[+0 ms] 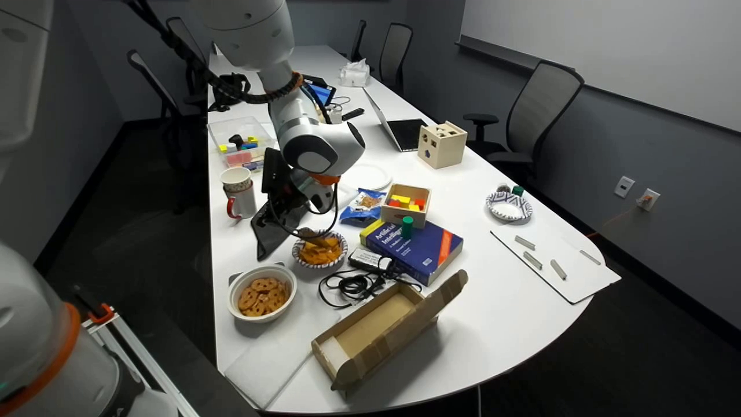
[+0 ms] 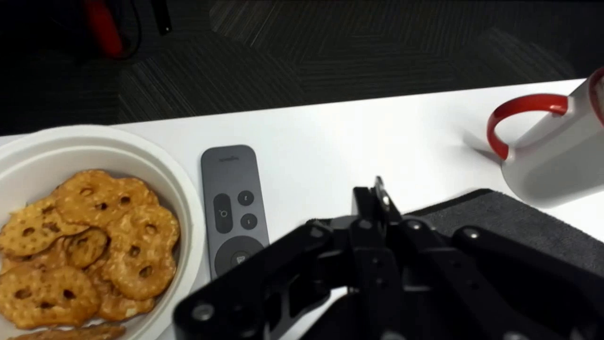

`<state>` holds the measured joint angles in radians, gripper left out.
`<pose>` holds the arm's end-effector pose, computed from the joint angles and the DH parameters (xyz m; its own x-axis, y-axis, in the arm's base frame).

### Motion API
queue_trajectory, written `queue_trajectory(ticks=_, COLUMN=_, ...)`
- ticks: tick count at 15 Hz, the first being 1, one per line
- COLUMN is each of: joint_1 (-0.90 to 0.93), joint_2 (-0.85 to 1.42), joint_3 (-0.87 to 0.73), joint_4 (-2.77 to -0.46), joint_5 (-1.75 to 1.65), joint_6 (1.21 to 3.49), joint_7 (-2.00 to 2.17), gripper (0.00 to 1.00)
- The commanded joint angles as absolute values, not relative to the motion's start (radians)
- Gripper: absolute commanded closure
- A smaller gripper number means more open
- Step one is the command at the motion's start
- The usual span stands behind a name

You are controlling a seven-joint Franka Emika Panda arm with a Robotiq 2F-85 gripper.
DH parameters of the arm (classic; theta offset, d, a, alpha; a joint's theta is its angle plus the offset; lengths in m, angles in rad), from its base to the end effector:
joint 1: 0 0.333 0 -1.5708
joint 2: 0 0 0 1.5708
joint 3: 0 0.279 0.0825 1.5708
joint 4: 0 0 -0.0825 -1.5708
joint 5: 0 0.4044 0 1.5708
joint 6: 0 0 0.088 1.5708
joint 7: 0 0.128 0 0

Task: Use the cake spatula to stir the contents in the black and white bowl on the left.

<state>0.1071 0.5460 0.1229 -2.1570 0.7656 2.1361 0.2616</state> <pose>0.4601 0.1606 0.0544 0.6181 -0.3806 -0.6878 -0.6466 -0.7438 -0.1696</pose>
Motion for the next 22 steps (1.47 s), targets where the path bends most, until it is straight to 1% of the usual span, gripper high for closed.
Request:
queue_trajectory(ticks=1, joint_1=0.089, joint_2=0.511, joint_3=0.137, joint_4=-2.165, joint_5=0.813, joint_6=2.047, joint_7=0.234, gripper=0.99)
queue_trajectory(ticks=8, joint_1=0.075, joint_2=0.456, joint_3=0.106, joint_4=-2.217, joint_5=0.874, joint_6=1.936, joint_7=0.239, gripper=0.99)
queue_trajectory(ticks=14, joint_1=0.072, joint_2=0.469, joint_3=0.067, joint_4=-2.260, joint_5=0.903, joint_6=1.908, joint_7=0.251, gripper=0.99)
queue_trajectory(ticks=18, joint_1=0.082, joint_2=0.473, joint_3=0.034, joint_4=-2.281, joint_5=0.891, joint_6=1.949, joint_7=0.275, gripper=0.99)
queue_trajectory(ticks=22, joint_1=0.101, joint_2=0.459, joint_3=0.028, joint_4=-2.284, joint_5=0.892, joint_6=2.062, joint_7=0.264, gripper=0.99)
